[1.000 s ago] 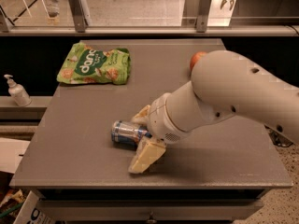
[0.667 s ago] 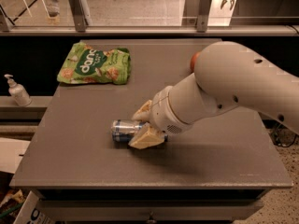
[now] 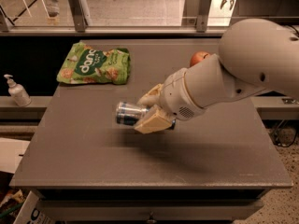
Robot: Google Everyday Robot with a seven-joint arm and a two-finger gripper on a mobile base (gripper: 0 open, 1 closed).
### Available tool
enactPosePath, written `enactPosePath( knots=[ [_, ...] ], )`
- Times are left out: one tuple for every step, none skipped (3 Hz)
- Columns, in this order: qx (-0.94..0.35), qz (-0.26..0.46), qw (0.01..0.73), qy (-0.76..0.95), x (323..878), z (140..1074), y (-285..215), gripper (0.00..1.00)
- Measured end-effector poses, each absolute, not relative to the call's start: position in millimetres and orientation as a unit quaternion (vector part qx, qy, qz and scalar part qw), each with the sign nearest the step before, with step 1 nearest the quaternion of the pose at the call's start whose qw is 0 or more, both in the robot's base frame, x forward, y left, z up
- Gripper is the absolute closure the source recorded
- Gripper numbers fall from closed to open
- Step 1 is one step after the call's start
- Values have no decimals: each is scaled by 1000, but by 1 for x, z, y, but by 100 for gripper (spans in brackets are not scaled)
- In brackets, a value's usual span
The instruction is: Pick redbull can
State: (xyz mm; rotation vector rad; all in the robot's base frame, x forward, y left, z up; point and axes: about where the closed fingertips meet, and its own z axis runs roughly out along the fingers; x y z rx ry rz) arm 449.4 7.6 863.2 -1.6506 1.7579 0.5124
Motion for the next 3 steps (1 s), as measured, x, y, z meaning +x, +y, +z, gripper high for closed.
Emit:
enactPosePath(
  knots=[
    [-612, 209, 352, 676, 453, 886, -2, 100],
    [-591, 236, 373, 676, 454, 915, -10, 100],
    [-591, 236, 373, 676, 454, 915, -10, 100]
  ],
)
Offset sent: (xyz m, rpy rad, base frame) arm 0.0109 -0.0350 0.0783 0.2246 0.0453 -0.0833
